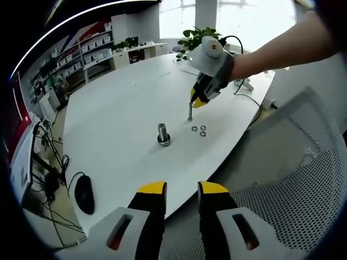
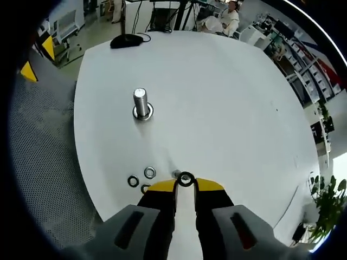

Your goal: Place the washer onto the threaded stud by aligning its center hole with the stud, sliding it down to the base, and recovering from edge contact or off-axis alignment until the washer reaches the visible bottom stop.

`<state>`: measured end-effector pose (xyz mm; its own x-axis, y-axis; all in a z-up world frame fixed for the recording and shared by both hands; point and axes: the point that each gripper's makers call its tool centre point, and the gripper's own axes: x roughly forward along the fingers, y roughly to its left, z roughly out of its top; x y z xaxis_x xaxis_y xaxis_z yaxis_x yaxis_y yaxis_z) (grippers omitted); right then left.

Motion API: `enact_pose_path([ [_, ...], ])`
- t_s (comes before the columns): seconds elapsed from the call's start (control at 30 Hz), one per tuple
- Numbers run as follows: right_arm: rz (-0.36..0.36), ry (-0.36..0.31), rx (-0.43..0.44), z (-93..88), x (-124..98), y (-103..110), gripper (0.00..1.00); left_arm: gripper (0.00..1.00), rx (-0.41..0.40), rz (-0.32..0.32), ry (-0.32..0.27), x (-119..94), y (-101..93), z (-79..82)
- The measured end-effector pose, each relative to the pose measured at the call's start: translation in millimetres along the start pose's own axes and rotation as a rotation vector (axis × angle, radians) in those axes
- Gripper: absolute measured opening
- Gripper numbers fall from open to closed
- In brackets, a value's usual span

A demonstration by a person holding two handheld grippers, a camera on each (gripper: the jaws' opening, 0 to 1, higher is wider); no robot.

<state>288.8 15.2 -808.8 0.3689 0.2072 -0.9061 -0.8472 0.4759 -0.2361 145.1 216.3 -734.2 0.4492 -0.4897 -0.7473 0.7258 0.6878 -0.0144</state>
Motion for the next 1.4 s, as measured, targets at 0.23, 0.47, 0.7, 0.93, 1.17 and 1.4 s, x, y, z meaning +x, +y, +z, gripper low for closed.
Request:
enact_pose_path([
  [0.23,0.003,0.006,-0.027,2.2,1,3,0.14,0.21,-0.001,0.000,-0.001,0,-0.4,0.1],
  [0.47,0.013,0.028,-0.026,-3.5,9,2,0.13,0.21,-0.001,0.001,0.004,0,-0.3,-0.7],
  [0.7,0.037,0.046,0.026,-11.0,23,5,0.13,0.21,-0.003,0.003,0.008,0,0.4,-1.5],
  [0.93,0.051,0.052,0.050,-14.1,30,6,0.13,0.21,-0.006,0.005,0.014,1,1.2,-2.6],
  [1.17,0.059,0.062,0.089,-20.7,33,11,0.13,0.21,-0.009,0.003,0.019,1,1.3,-3.6],
  [1.4,0.072,0.077,0.104,-31.0,31,26,0.14,0.21,-0.004,0.001,0.020,1,0.8,-3.6],
])
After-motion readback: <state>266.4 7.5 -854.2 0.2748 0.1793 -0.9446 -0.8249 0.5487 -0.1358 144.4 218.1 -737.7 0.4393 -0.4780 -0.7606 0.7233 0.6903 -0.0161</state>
